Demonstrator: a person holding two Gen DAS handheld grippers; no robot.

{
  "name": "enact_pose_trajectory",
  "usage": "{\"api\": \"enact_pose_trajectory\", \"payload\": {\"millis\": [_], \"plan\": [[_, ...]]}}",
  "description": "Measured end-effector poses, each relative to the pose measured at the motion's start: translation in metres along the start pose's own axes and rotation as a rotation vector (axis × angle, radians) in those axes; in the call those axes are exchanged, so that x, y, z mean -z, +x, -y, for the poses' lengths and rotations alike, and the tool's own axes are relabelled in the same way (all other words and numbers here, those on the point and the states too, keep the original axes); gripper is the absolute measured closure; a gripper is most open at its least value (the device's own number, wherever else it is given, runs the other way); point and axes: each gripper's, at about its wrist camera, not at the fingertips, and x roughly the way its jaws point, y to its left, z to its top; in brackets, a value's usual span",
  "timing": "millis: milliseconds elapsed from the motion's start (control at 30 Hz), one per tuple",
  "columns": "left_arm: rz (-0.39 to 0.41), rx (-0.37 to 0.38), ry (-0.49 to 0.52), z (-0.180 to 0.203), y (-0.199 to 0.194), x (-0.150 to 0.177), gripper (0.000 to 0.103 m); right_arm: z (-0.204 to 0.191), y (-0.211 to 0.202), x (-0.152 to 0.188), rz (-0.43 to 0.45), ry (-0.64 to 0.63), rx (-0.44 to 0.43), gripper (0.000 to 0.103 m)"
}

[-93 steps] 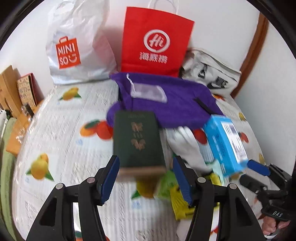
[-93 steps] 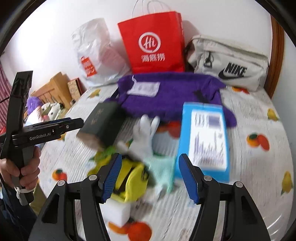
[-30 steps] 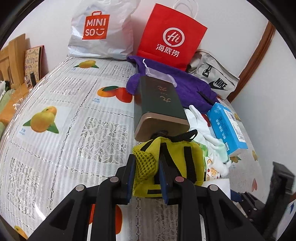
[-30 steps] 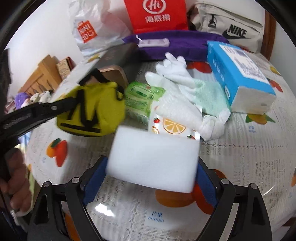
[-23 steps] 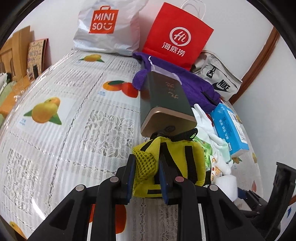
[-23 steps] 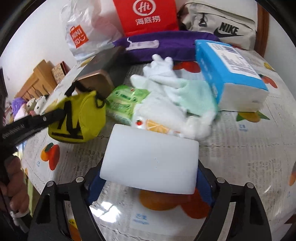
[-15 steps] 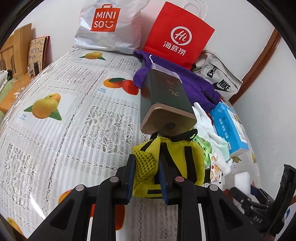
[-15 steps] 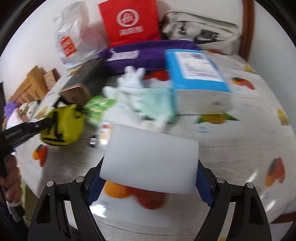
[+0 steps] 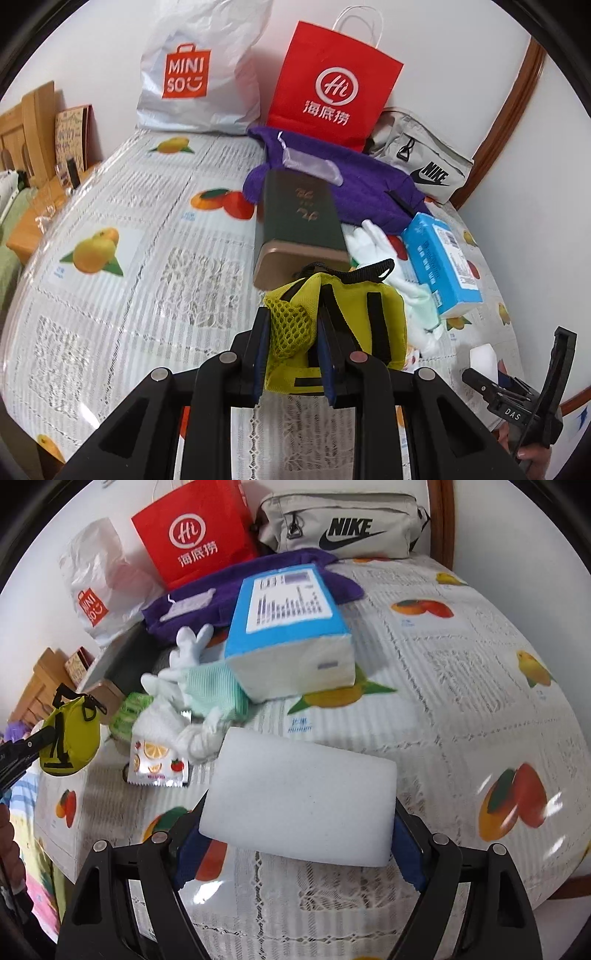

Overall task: Organize soft objects
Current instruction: 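Carry the yellow bag with the left gripper to the purple towel while the right gripper carries the sponge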

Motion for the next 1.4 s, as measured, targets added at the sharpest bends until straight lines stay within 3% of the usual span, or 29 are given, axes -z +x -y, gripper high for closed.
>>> {"api": "enact_pose_trajectory", "payload": {"millis": [367, 700, 967, 1400], "plan": [[0.028, -0.028, 0.036, 0.021, -0.003, -0.035, 0.080, -0.010, -0.024, -0.047, 0.077, -0.074, -0.066, 0.020], [0.031, -0.032, 0.068, 0.039, 0.013, -0.065, 0.080, -0.023, -0.034, -0.095, 0.151, -0.148, -0.075, 0.020], [0.029, -0.074, 0.095, 0.047, 0.029, -0.088, 0.080, -0.026, -0.032, -0.124, 0.183, -0.168, -0.081, 0.020], [0.020, -0.077, 0.102, 0.051, 0.061, -0.121, 0.080, -0.033, -0.008, -0.177, 0.212, -0.197, -0.069, 0.020]]}}
